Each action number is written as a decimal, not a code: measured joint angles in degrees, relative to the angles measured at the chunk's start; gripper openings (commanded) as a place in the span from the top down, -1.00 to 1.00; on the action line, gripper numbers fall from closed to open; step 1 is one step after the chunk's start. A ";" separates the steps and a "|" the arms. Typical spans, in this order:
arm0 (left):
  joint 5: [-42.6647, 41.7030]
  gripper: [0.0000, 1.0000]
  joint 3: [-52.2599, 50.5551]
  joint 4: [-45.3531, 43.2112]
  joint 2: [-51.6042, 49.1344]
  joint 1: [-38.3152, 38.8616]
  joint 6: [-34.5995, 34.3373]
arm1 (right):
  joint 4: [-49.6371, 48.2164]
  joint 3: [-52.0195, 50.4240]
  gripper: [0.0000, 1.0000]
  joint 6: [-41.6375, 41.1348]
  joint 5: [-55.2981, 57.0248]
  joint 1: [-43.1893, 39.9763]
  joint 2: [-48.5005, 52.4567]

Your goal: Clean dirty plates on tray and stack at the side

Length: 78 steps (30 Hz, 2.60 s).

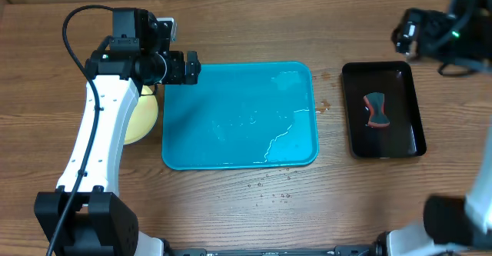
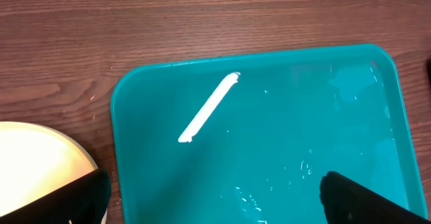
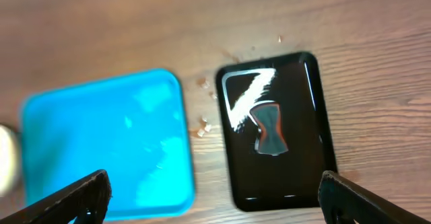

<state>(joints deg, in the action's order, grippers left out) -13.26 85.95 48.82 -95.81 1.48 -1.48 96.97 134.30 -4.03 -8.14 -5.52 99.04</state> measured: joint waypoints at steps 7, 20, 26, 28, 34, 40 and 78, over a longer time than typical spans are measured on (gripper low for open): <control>0.00 -1.00 0.00 0.00 0.00 0.00 0.00 | 0.22 0.39 -0.99 -4.92 -0.63 0.00 -10.51; 0.00 -1.00 0.00 0.00 0.00 0.00 0.00 | -0.68 0.39 -1.00 -6.25 -0.37 0.04 -12.55; -0.02 -1.00 0.00 0.02 0.00 0.00 0.00 | -11.52 -2.29 -1.00 -6.40 0.94 2.47 -15.06; -0.02 -1.00 0.00 0.02 0.00 0.00 0.00 | -18.08 -6.93 -1.00 -6.45 1.75 4.48 -18.56; 0.00 -1.00 0.00 0.00 0.00 0.00 0.00 | -35.39 -25.92 -1.00 -6.38 3.23 6.38 -30.97; 0.20 -1.00 0.00 -0.04 0.00 0.00 0.00 | -53.18 -54.73 -1.00 -6.43 3.96 7.02 -45.81; 0.20 -1.00 0.00 0.02 0.00 0.00 0.00 | -91.86 -133.24 -1.00 -6.45 8.11 10.23 -98.31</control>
<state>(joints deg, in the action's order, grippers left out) -13.06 85.95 48.84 -95.81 1.48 -1.48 5.10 1.06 -10.48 -0.03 4.71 0.73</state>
